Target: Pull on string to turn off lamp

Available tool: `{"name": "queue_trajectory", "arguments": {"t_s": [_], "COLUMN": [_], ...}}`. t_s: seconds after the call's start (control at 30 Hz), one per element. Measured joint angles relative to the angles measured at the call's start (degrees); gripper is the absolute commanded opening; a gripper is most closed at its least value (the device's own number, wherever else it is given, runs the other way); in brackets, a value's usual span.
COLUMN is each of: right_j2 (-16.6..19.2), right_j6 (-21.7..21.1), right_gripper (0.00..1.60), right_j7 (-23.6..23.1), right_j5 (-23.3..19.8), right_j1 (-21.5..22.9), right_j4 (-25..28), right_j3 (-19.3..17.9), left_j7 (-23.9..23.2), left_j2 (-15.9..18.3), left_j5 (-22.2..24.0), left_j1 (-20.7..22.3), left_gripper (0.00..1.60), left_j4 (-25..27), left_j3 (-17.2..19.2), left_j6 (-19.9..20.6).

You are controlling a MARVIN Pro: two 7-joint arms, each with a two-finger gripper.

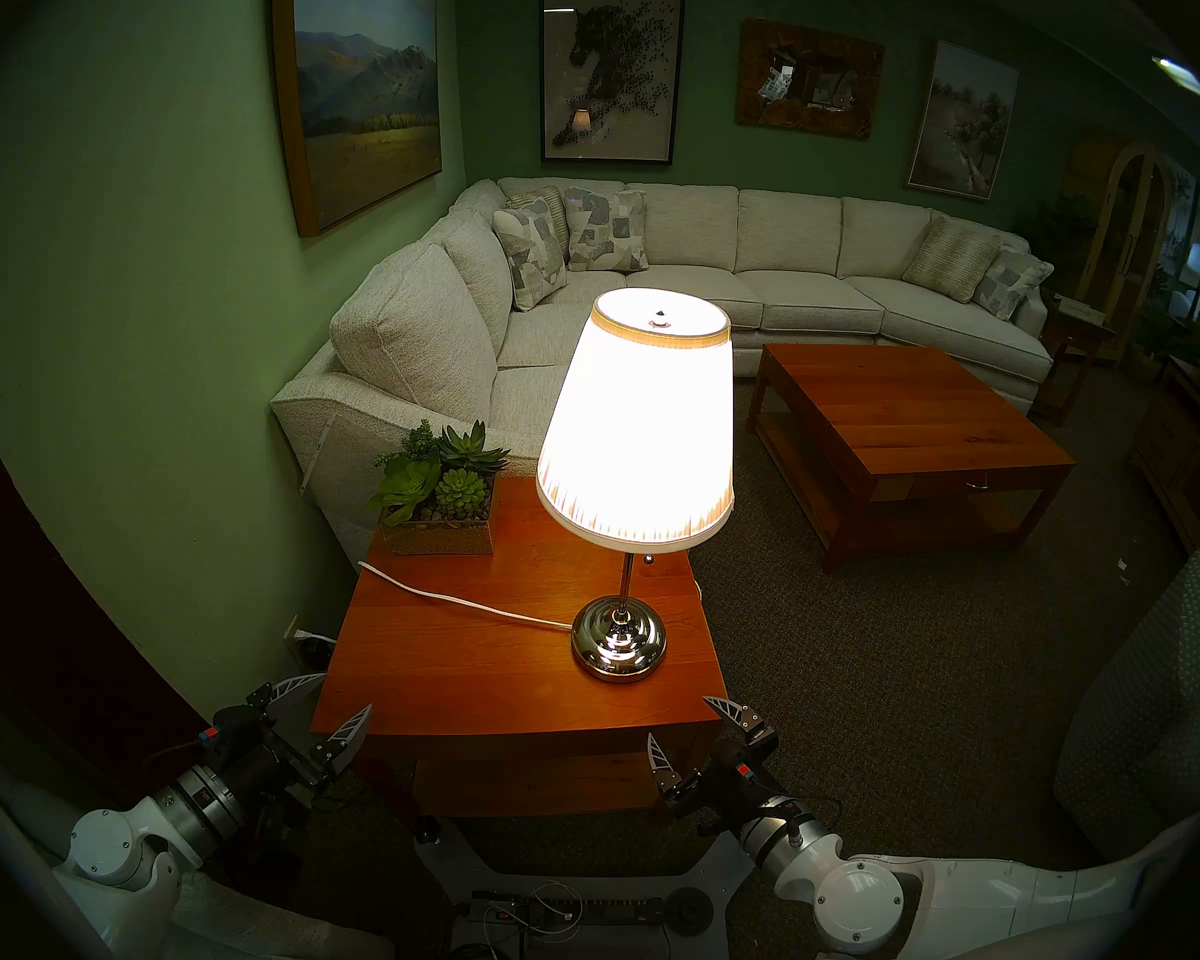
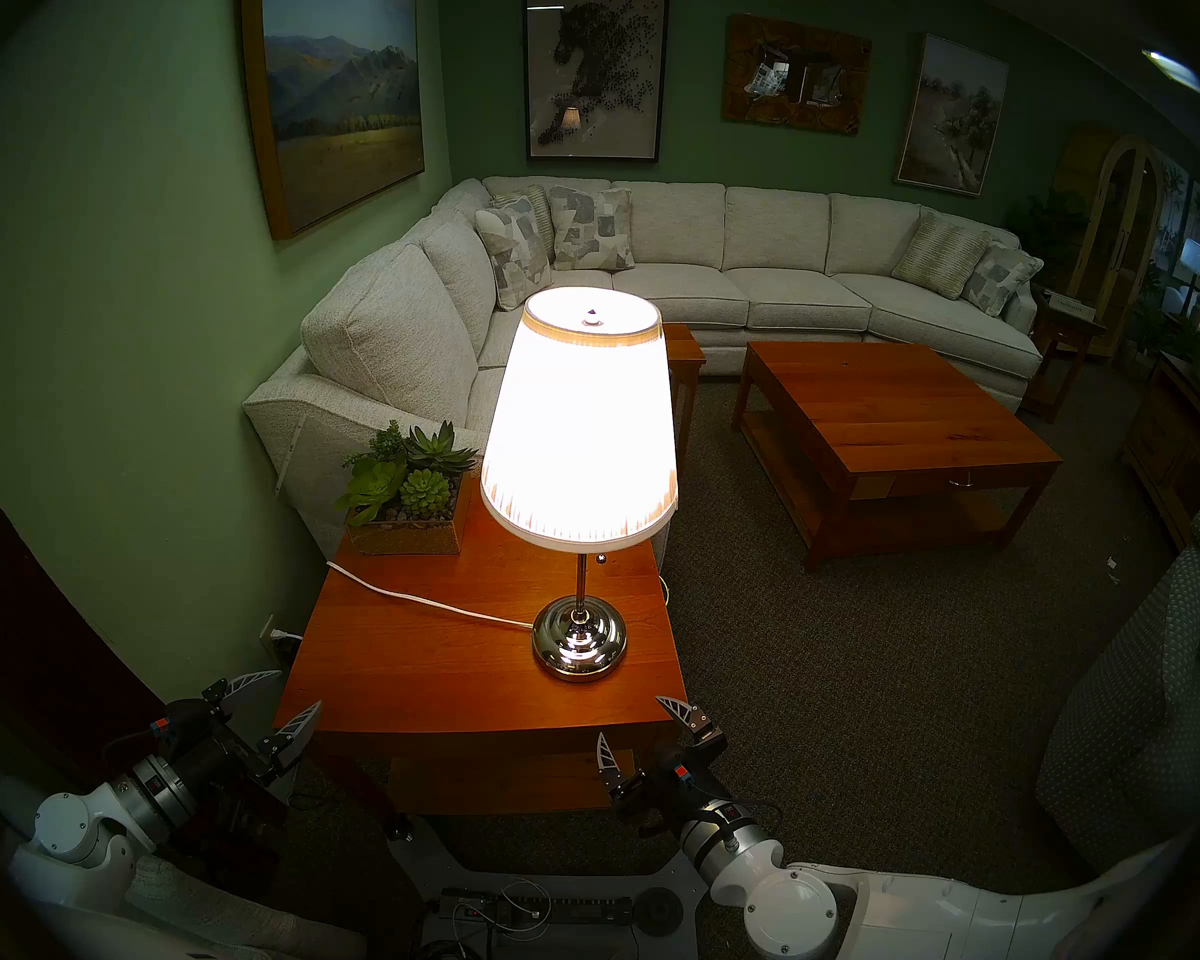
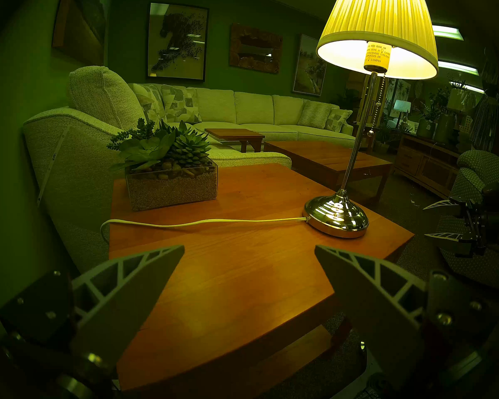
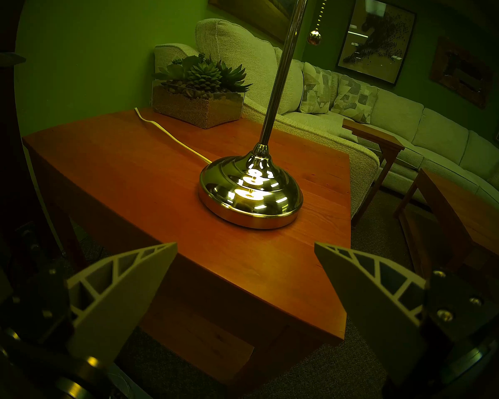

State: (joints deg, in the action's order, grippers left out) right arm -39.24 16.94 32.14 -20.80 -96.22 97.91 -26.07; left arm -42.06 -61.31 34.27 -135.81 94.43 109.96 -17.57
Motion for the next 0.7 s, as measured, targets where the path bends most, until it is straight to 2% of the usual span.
{"name": "queue_trajectory", "arguments": {"t_s": [0.23, 0.7], "right_j2": [-0.4, 0.1], "right_j6": [2.5, 7.0], "right_gripper": [1.60, 1.60], "right_j7": [0.5, 1.5], "right_j5": [-1.3, -0.1], "right_j1": [0.2, 0.6], "right_j4": [0.3, 2.5], "right_j3": [-1.4, -2.9], "left_j7": [0.0, 0.0], "left_j2": [0.0, 0.0], "left_j5": [0.0, 0.0], "left_j1": [0.0, 0.0], "left_gripper": [1.60, 1.60], "left_j4": [-0.1, -0.1], "left_j3": [0.0, 0.0], "left_j6": [0.0, 0.0]}}
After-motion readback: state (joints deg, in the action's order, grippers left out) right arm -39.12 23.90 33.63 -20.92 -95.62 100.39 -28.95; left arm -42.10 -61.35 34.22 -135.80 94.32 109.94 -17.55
